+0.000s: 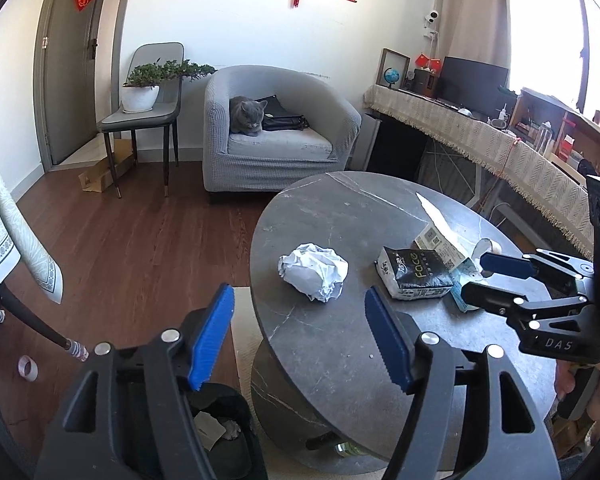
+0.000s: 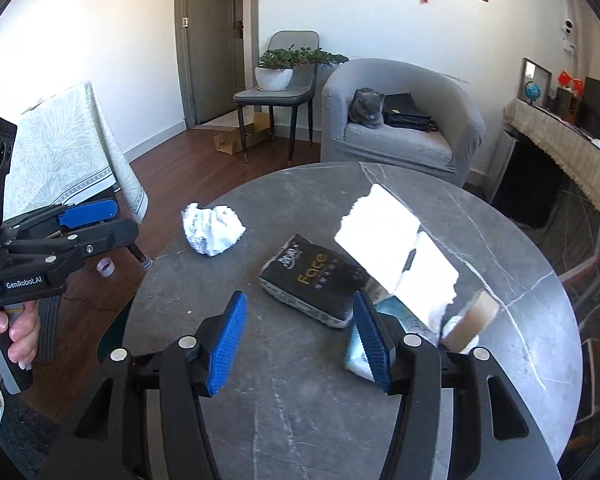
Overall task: Collect trash
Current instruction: 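Move both tools back over the table toward the crumpled white bag and tape roll, then grasp the crumpled white bag with the left tool while the right tool grasps the brown tape roll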
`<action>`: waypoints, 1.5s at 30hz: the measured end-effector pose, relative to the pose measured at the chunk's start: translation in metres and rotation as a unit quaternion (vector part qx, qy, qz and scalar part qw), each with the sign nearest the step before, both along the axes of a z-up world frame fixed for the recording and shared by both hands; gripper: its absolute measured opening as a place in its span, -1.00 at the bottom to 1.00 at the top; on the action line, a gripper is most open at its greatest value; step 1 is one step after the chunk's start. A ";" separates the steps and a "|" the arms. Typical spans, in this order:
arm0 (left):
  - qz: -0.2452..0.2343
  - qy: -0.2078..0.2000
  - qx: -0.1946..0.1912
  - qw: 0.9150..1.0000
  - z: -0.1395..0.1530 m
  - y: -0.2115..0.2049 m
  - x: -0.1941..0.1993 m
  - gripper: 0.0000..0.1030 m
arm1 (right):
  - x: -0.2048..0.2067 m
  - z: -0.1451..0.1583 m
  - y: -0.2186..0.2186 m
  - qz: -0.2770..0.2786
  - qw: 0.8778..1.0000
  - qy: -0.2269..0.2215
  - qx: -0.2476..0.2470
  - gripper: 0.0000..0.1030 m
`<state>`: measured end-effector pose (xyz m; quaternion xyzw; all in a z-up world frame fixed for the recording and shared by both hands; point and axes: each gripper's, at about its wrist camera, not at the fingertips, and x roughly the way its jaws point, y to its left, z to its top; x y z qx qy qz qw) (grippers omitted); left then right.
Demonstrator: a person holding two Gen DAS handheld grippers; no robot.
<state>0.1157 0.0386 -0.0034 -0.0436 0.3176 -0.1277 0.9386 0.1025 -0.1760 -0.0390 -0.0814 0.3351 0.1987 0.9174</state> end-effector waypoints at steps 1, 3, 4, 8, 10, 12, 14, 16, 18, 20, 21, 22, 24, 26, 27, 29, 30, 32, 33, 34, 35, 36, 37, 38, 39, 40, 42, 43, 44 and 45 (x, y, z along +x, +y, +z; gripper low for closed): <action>-0.002 0.001 0.003 1.000 -0.002 -0.005 0.004 0.38 | 0.002 0.001 -0.006 -0.008 1.000 0.000 0.003 0.12; -0.007 0.003 0.006 1.000 -0.006 -0.012 0.010 0.40 | 0.005 0.001 -0.019 -0.023 1.000 0.000 0.008 0.15; -0.008 0.005 0.009 1.000 -0.008 -0.015 0.014 0.42 | 0.007 0.001 -0.024 -0.030 1.000 0.001 0.009 0.19; -0.003 0.011 0.022 1.000 -0.017 -0.025 0.028 0.49 | 0.014 -0.002 -0.042 -0.052 0.998 0.005 0.018 0.31; 0.003 0.011 0.024 1.000 -0.020 -0.026 0.034 0.50 | 0.018 -0.005 -0.046 -0.058 0.998 0.009 0.019 0.36; 0.008 0.015 0.018 1.000 -0.022 -0.026 0.041 0.50 | 0.020 -0.009 -0.051 -0.063 0.998 0.012 0.014 0.37; 0.012 0.016 0.012 1.000 -0.022 -0.026 0.047 0.50 | 0.021 -0.011 -0.057 -0.069 0.997 0.017 0.013 0.37; 0.019 0.020 0.015 1.000 -0.024 -0.027 0.052 0.50 | 0.024 -0.013 -0.064 -0.077 0.997 0.020 0.016 0.37; 0.026 0.030 0.011 0.999 -0.028 -0.026 0.059 0.50 | 0.028 -0.014 -0.070 -0.084 0.996 0.026 0.026 0.37; 0.027 0.040 -0.003 0.999 -0.030 -0.025 0.065 0.48 | 0.032 -0.014 -0.076 -0.093 0.994 0.032 0.039 0.37; 0.027 0.044 -0.013 0.999 -0.031 -0.024 0.069 0.48 | 0.034 -0.014 -0.079 -0.095 0.994 0.034 0.044 0.37; 0.026 0.045 -0.017 0.998 -0.032 -0.024 0.072 0.47 | 0.036 -0.013 -0.081 -0.098 0.993 0.036 0.047 0.37; 0.024 0.049 -0.015 0.998 -0.034 -0.026 0.076 0.39 | 0.040 -0.012 -0.084 -0.102 0.993 0.038 0.054 0.37; 0.022 0.059 -0.008 0.998 -0.038 -0.027 0.080 0.09 | 0.044 -0.012 -0.085 -0.107 0.992 0.041 0.058 0.37; 0.021 0.061 -0.006 0.998 -0.039 -0.027 0.081 0.09 | 0.045 -0.013 -0.085 -0.111 0.991 0.042 0.060 0.37; 0.020 0.057 -0.002 0.998 -0.039 -0.029 0.079 0.08 | 0.047 -0.015 -0.086 -0.117 0.990 0.046 0.064 0.37; 0.017 0.055 0.002 0.998 -0.038 -0.031 0.077 0.07 | 0.047 -0.015 -0.087 -0.120 0.989 0.045 0.066 0.37; 0.011 0.046 0.009 0.999 -0.037 -0.031 0.073 0.07 | 0.048 -0.014 -0.090 -0.130 0.988 0.041 0.077 0.36; 0.011 0.044 0.006 0.999 -0.036 -0.031 0.072 0.07 | 0.049 -0.013 -0.092 -0.135 0.987 0.041 0.083 0.31; 0.008 0.041 -0.003 0.999 -0.034 -0.031 0.070 0.07 | 0.050 -0.012 -0.093 -0.140 0.986 0.040 0.087 0.25; 0.006 0.039 -0.007 0.999 -0.033 -0.031 0.068 0.07 | 0.051 -0.011 -0.095 -0.145 0.985 0.039 0.089 0.24; 0.004 0.036 -0.008 0.999 -0.031 -0.031 0.066 0.07 | 0.051 -0.011 -0.094 -0.148 0.984 0.038 0.090 0.21; 0.003 0.034 -0.007 0.999 -0.030 -0.031 0.065 0.07 | 0.052 -0.011 -0.093 -0.150 0.984 0.039 0.089 0.17; 0.001 0.032 -0.006 0.999 -0.029 -0.030 0.064 0.07 | 0.054 -0.012 -0.093 -0.153 0.984 0.040 0.088 0.16; -0.001 0.032 -0.005 0.999 -0.028 -0.030 0.064 0.07 | 0.054 -0.013 -0.092 -0.154 0.983 0.040 0.086 0.15; -0.001 0.032 -0.006 0.999 -0.028 -0.029 0.063 0.07 | 0.055 -0.014 -0.090 -0.157 0.983 0.041 0.082 0.11; -0.001 0.032 -0.011 0.999 -0.027 -0.028 0.062 0.07 | 0.057 -0.016 -0.087 -0.162 0.983 0.043 0.072 0.01; -0.001 0.033 -0.016 0.999 -0.027 -0.027 0.062 0.07 | 0.059 -0.017 -0.087 -0.164 0.983 0.044 0.068 -0.04; -0.001 0.032 -0.019 0.999 -0.025 -0.026 0.061 0.07 | 0.059 -0.018 -0.087 -0.167 0.983 0.045 0.066 -0.06; -0.002 0.031 -0.019 0.999 -0.024 -0.026 0.060 0.07 | 0.060 -0.019 -0.087 -0.168 0.982 0.047 0.066 -0.12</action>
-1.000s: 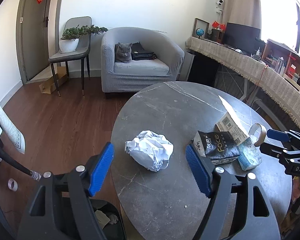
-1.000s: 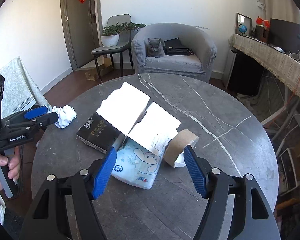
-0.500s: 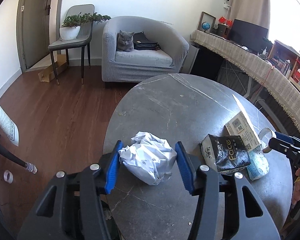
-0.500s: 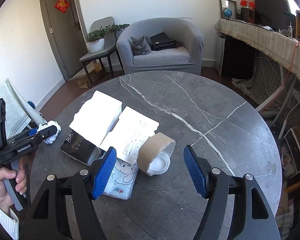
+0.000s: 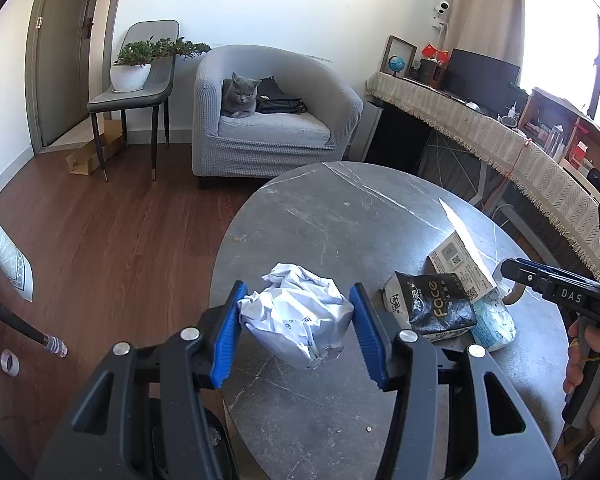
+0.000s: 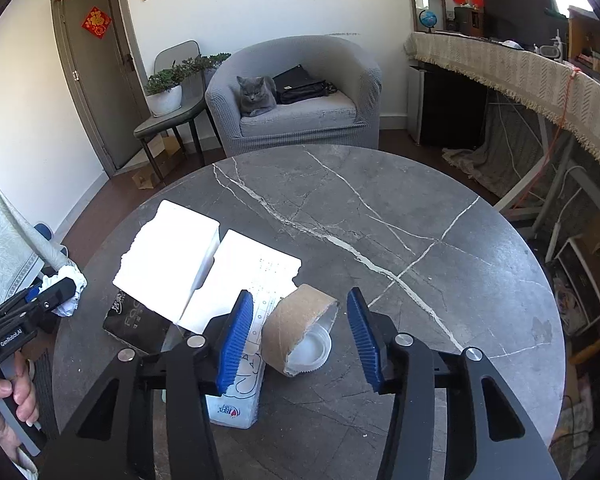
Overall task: Collect trash
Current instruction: 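Grasp the crumpled white bag with the left tool while the right tool grasps the brown tape roll, then carry the white bag and tape roll with both tools over the green bin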
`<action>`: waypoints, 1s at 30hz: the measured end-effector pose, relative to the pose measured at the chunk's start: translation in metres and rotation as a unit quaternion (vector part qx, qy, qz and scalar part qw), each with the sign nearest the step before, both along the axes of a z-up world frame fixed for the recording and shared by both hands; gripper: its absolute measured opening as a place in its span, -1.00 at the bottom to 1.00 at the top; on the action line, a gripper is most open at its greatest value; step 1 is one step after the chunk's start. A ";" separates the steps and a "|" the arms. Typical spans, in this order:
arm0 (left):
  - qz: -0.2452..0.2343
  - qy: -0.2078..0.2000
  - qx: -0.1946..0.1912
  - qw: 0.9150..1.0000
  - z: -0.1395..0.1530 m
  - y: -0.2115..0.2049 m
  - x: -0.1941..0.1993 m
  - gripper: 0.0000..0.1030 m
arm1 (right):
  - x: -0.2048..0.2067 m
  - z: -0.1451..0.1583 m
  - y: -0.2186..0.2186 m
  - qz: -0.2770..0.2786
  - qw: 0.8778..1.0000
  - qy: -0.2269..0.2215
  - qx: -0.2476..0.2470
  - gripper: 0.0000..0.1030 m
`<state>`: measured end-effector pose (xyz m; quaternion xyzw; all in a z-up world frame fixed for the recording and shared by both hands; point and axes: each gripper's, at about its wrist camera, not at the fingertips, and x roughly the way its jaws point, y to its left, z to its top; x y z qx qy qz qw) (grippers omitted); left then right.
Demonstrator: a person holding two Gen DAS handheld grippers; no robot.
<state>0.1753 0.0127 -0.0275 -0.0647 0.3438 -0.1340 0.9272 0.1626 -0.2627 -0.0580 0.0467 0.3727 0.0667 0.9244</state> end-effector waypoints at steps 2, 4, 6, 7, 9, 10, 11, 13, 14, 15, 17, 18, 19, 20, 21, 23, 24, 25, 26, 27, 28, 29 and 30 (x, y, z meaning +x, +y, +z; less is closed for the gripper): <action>-0.001 -0.004 0.002 1.000 0.002 0.000 -0.002 0.07 | 0.001 -0.001 -0.002 -0.001 1.000 0.001 0.005 -0.15; -0.003 -0.006 0.002 1.000 0.003 0.000 -0.004 0.07 | 0.001 -0.001 -0.002 -0.004 1.000 0.002 0.006 -0.21; -0.004 -0.006 0.002 1.000 0.004 0.001 -0.005 0.07 | 0.001 -0.002 -0.005 -0.007 1.000 0.002 0.015 -0.29; -0.004 -0.006 0.002 1.000 0.004 0.002 -0.006 0.07 | 0.001 -0.002 -0.007 -0.007 1.000 0.004 0.021 -0.36; -0.005 -0.007 0.002 1.000 0.005 0.002 -0.007 0.07 | 0.001 -0.004 -0.010 -0.007 0.999 0.007 0.031 -0.43; -0.006 -0.009 0.002 1.000 0.006 0.002 -0.008 0.07 | 0.001 -0.004 -0.012 -0.008 0.999 0.008 0.039 -0.48; -0.007 -0.010 0.001 1.000 0.006 0.002 -0.009 0.07 | 0.001 -0.005 -0.014 -0.007 0.999 0.009 0.048 -0.51; -0.010 -0.012 -0.003 1.000 0.008 0.000 -0.012 0.07 | -0.001 -0.006 -0.022 -0.008 0.998 0.010 0.068 -0.63; -0.011 -0.013 -0.004 1.000 0.009 -0.001 -0.013 0.07 | -0.002 -0.006 -0.026 -0.010 0.997 0.009 0.079 -0.65; -0.012 -0.013 -0.004 1.000 0.009 -0.001 -0.013 0.07 | -0.002 -0.005 -0.028 -0.008 0.996 0.010 0.091 -0.65; -0.015 -0.013 -0.007 1.000 0.010 -0.002 -0.015 0.07 | -0.005 -0.004 -0.034 -0.010 0.993 0.010 0.115 -0.65; -0.016 -0.012 -0.008 1.000 0.010 -0.002 -0.016 0.07 | -0.006 -0.004 -0.037 -0.008 0.992 0.010 0.127 -0.66; -0.016 -0.012 -0.008 1.000 0.010 -0.002 -0.017 0.07 | -0.007 -0.003 -0.038 -0.007 0.991 0.010 0.137 -0.66; -0.016 -0.011 -0.008 1.000 0.010 -0.002 -0.018 0.07 | -0.008 -0.003 -0.040 -0.006 0.989 0.010 0.148 -0.66; -0.017 -0.011 -0.008 1.000 0.011 -0.002 -0.018 0.07 | -0.010 -0.002 -0.042 -0.004 0.988 0.010 0.156 -0.66; -0.017 -0.011 -0.009 1.000 0.011 -0.002 -0.019 0.07 | -0.014 -0.002 -0.044 0.000 0.985 0.010 0.172 -0.66; -0.017 -0.010 -0.009 1.000 0.011 -0.001 -0.020 0.07 | -0.015 -0.002 -0.043 0.001 0.984 0.010 0.180 -0.66; -0.017 -0.009 -0.009 1.000 0.011 -0.001 -0.022 0.07 | -0.017 -0.002 -0.043 0.003 0.981 0.011 0.193 -0.66; -0.017 -0.009 -0.008 1.000 0.011 -0.002 -0.024 0.07 | -0.019 -0.004 -0.046 0.006 0.976 0.015 0.215 -0.66; -0.018 -0.010 -0.007 1.000 0.012 -0.002 -0.026 0.07 | -0.020 -0.005 -0.046 0.009 0.973 0.018 0.228 -0.66; -0.018 -0.010 -0.007 1.000 0.012 -0.002 -0.030 0.07 | -0.022 -0.005 -0.046 0.010 0.972 0.020 0.235 -0.66; -0.018 -0.011 -0.006 1.000 0.013 -0.002 -0.033 0.07 | -0.025 -0.008 -0.048 0.011 0.968 0.022 0.249 -0.66; -0.019 -0.012 -0.005 1.000 0.014 -0.002 -0.035 0.07 | -0.026 -0.009 -0.049 0.012 0.964 0.026 0.265 -0.66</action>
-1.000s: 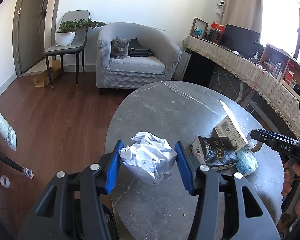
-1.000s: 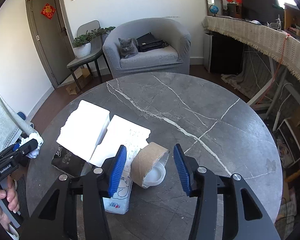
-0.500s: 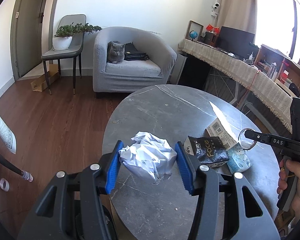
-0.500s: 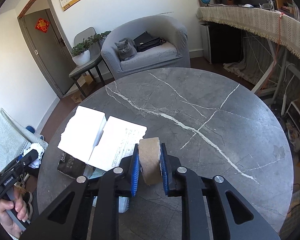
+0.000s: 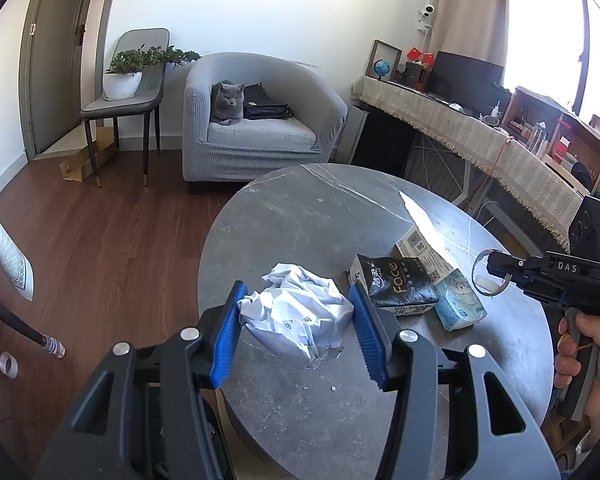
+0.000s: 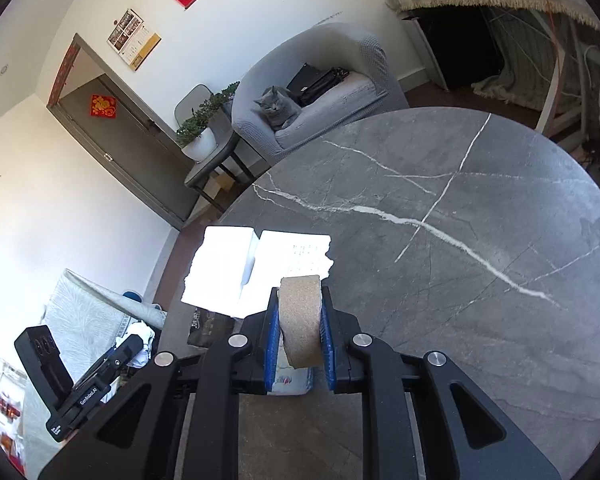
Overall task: Collect trash
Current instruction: 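Carry the white bag and tape roll with both tools over the green bin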
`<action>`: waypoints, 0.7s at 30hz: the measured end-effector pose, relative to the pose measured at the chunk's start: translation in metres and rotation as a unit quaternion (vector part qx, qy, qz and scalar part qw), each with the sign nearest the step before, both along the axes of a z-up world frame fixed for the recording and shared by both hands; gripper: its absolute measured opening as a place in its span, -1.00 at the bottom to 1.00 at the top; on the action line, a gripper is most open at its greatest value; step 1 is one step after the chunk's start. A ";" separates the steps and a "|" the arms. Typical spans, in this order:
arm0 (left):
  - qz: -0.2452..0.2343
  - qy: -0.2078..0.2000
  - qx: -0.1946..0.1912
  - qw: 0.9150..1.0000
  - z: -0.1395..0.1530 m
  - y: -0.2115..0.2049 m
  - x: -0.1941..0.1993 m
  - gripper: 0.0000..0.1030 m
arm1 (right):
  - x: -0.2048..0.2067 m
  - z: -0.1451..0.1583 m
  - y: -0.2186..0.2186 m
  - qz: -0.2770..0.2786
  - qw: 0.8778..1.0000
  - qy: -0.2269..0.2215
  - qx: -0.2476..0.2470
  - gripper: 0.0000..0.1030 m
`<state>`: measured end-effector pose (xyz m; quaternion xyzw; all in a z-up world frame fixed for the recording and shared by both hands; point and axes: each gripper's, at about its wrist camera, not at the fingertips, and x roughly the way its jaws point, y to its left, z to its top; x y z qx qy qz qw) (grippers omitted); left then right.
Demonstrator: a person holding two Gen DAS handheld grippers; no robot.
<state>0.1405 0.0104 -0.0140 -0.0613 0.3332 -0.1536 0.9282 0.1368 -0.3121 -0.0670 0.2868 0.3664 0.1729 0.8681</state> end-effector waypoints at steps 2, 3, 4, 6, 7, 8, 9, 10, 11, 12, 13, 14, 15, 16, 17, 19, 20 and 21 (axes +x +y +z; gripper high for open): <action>0.001 -0.002 0.003 1.000 0.001 0.000 -0.006 0.07 | -0.003 -0.002 -0.002 -0.001 1.000 0.002 0.016 -0.66; 0.001 -0.001 0.003 1.000 0.002 0.000 -0.008 0.07 | -0.005 -0.002 -0.004 0.000 1.000 0.003 0.027 -0.66; 0.001 -0.001 0.004 1.000 0.002 0.000 -0.010 0.07 | -0.007 -0.003 -0.006 0.001 0.999 0.004 0.041 -0.66; 0.001 -0.001 0.007 1.000 0.002 0.001 -0.016 0.07 | -0.012 -0.003 -0.005 0.003 0.999 0.004 0.054 -0.66; 0.001 -0.002 0.009 1.000 0.002 0.001 -0.019 0.07 | -0.014 -0.003 -0.005 0.007 0.998 0.004 0.065 -0.66; 0.000 -0.002 0.010 1.000 0.003 0.001 -0.022 0.07 | -0.015 -0.004 -0.004 0.010 0.997 0.004 0.073 -0.66; 0.000 -0.002 0.011 1.000 0.003 0.002 -0.024 0.07 | -0.015 -0.004 -0.004 0.010 0.997 0.004 0.073 -0.65; 0.000 -0.003 0.013 1.000 0.003 0.003 -0.027 0.07 | -0.017 -0.003 -0.002 0.014 0.997 0.003 0.072 -0.66; 0.000 -0.003 0.015 1.000 0.004 0.004 -0.029 0.07 | -0.018 -0.001 0.002 0.016 0.998 0.001 0.067 -0.65; 0.001 -0.004 0.017 1.000 0.003 0.005 -0.031 0.07 | -0.019 -0.001 0.005 0.023 0.997 0.001 0.076 -0.65; 0.001 -0.004 0.019 1.000 0.004 0.007 -0.034 0.07 | -0.020 -0.002 0.007 0.027 0.996 0.002 0.085 -0.65; 0.002 -0.004 0.022 1.000 0.004 0.009 -0.036 0.07 | -0.021 -0.002 0.012 0.032 0.996 0.003 0.084 -0.65; 0.003 -0.004 0.024 1.000 0.003 0.010 -0.038 0.07 | -0.022 -0.002 0.018 0.036 0.996 0.003 0.080 -0.65; 0.004 -0.004 0.026 1.000 0.003 0.012 -0.041 0.07 | -0.023 -0.004 0.022 0.039 0.996 0.006 0.082 -0.65; 0.005 -0.003 0.028 1.000 0.003 0.015 -0.042 0.07 | -0.023 -0.005 0.026 0.043 0.996 0.009 0.081 -0.65; 0.008 -0.001 0.030 1.000 0.001 0.020 -0.045 0.07 | -0.023 -0.008 0.034 0.048 0.996 0.011 0.075 -0.65; 0.009 0.000 0.029 1.000 0.001 0.022 -0.045 0.07 | -0.022 -0.008 0.038 0.051 0.996 0.012 0.077 -0.65; 0.011 0.001 0.029 1.000 0.001 0.023 -0.046 0.07 | -0.022 -0.008 0.041 0.053 0.996 0.012 0.076 -0.65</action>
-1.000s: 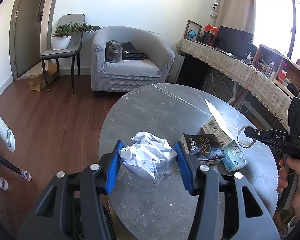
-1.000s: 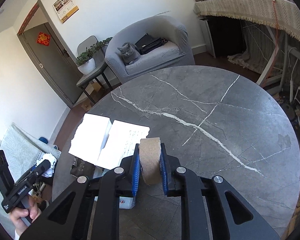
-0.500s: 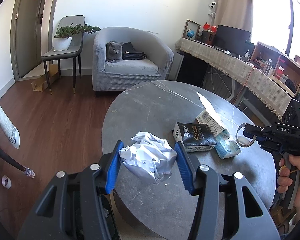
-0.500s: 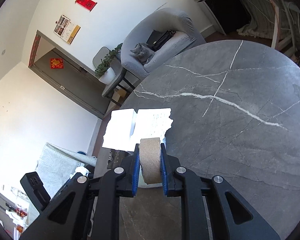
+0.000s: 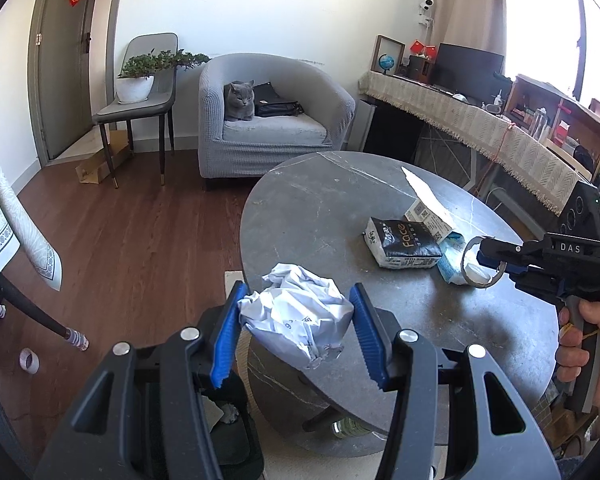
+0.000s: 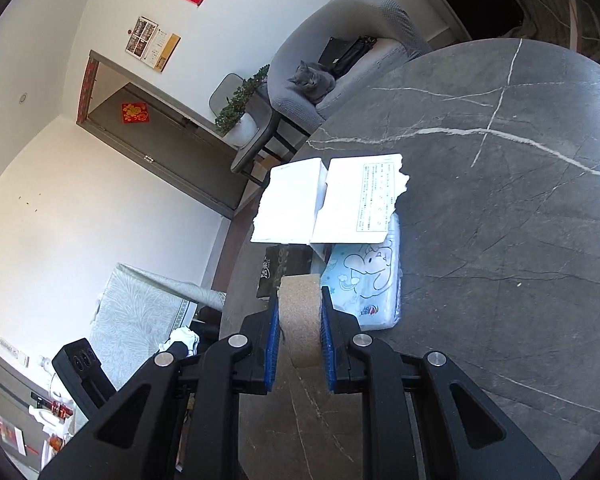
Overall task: Collect trash
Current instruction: 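Carry the white bag and tape roll with both tools over the green bin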
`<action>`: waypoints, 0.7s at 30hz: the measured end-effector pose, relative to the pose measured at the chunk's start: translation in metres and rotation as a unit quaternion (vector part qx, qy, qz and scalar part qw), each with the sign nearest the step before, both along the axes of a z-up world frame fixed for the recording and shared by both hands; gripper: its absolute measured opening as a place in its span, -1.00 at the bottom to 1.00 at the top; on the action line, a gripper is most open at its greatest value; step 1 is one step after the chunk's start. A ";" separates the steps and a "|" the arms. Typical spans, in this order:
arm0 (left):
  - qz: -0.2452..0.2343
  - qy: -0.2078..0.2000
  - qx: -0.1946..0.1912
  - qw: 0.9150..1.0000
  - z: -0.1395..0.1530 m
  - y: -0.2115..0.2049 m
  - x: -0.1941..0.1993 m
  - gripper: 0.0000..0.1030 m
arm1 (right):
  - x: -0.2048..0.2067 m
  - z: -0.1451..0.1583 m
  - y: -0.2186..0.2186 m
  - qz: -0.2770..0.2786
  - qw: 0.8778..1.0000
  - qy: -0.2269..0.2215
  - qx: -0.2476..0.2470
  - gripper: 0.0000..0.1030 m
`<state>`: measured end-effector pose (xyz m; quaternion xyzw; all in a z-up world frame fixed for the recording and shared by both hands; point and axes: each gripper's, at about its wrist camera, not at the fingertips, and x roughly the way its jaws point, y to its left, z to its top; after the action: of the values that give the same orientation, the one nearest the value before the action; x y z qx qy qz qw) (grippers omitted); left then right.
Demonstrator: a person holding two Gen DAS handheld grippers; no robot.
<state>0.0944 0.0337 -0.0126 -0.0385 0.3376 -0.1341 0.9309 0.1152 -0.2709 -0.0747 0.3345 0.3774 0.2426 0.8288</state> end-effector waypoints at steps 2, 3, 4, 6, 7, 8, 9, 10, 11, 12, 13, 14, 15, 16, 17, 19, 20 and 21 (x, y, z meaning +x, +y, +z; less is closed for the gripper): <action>0.003 0.000 -0.004 1.000 0.001 0.007 -0.001 0.07 | 0.001 0.001 0.006 0.005 1.000 -0.001 0.002 -0.65; 0.004 -0.001 -0.005 1.000 0.001 0.010 -0.002 0.07 | 0.001 0.002 0.010 0.008 1.000 -0.003 0.004 -0.65; 0.006 -0.001 -0.005 1.000 0.002 0.013 -0.003 0.07 | 0.002 0.003 0.013 0.012 1.000 -0.004 0.007 -0.65; 0.009 -0.002 -0.005 1.000 0.003 0.019 -0.005 0.07 | 0.003 0.005 0.023 0.021 1.000 -0.007 0.007 -0.65; 0.011 -0.002 -0.006 1.000 0.003 0.023 -0.006 0.07 | 0.004 0.006 0.029 0.026 1.000 -0.008 0.009 -0.65; 0.013 -0.002 -0.007 1.000 0.003 0.026 -0.006 0.07 | 0.005 0.006 0.034 0.031 0.999 -0.008 0.008 -0.65; 0.014 -0.001 -0.008 1.000 0.003 0.029 -0.006 0.07 | 0.006 0.006 0.040 0.036 0.999 -0.007 0.007 -0.65; 0.016 -0.001 -0.008 1.000 0.003 0.033 -0.007 0.07 | 0.008 0.005 0.046 0.040 0.999 -0.005 0.008 -0.65; 0.018 -0.001 -0.007 1.000 0.003 0.036 -0.007 0.07 | 0.009 0.004 0.051 0.045 0.999 -0.004 0.009 -0.65; 0.019 -0.001 -0.007 1.000 0.004 0.038 -0.007 0.07 | 0.010 0.004 0.057 0.049 0.999 -0.003 0.009 -0.65; 0.021 -0.001 -0.006 1.000 0.004 0.042 -0.008 0.07 | 0.011 0.003 0.062 0.054 0.998 -0.003 0.009 -0.65; 0.023 -0.001 -0.006 1.000 0.004 0.046 -0.009 0.07 | 0.012 0.004 0.068 0.058 0.998 -0.004 0.008 -0.65; 0.025 0.000 -0.006 1.000 0.004 0.049 -0.010 0.07 | 0.013 0.004 0.071 0.061 0.998 -0.004 0.008 -0.65; 0.026 0.000 -0.006 1.000 0.003 0.053 -0.011 0.07 | 0.013 0.004 0.076 0.065 0.998 -0.005 0.008 -0.65; 0.028 0.002 -0.005 1.000 0.003 0.056 -0.011 0.07 | 0.014 0.004 0.081 0.068 0.998 -0.005 0.007 -0.65; 0.032 0.009 -0.002 0.999 -0.001 0.063 -0.012 0.07 | 0.015 0.002 0.090 0.076 0.997 -0.004 0.007 -0.65; 0.034 0.013 -0.001 0.999 -0.002 0.067 -0.012 0.07 | 0.016 0.001 0.094 0.080 0.997 -0.003 0.006 -0.65; 0.035 0.016 0.000 0.999 -0.004 0.070 -0.012 0.07 | 0.017 0.000 0.098 0.085 0.996 -0.002 0.005 -0.65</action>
<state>0.0825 0.1039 -0.0161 -0.0525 0.3508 -0.1004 0.9296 0.1322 -0.1727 -0.0744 0.3049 0.4012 0.3145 0.8045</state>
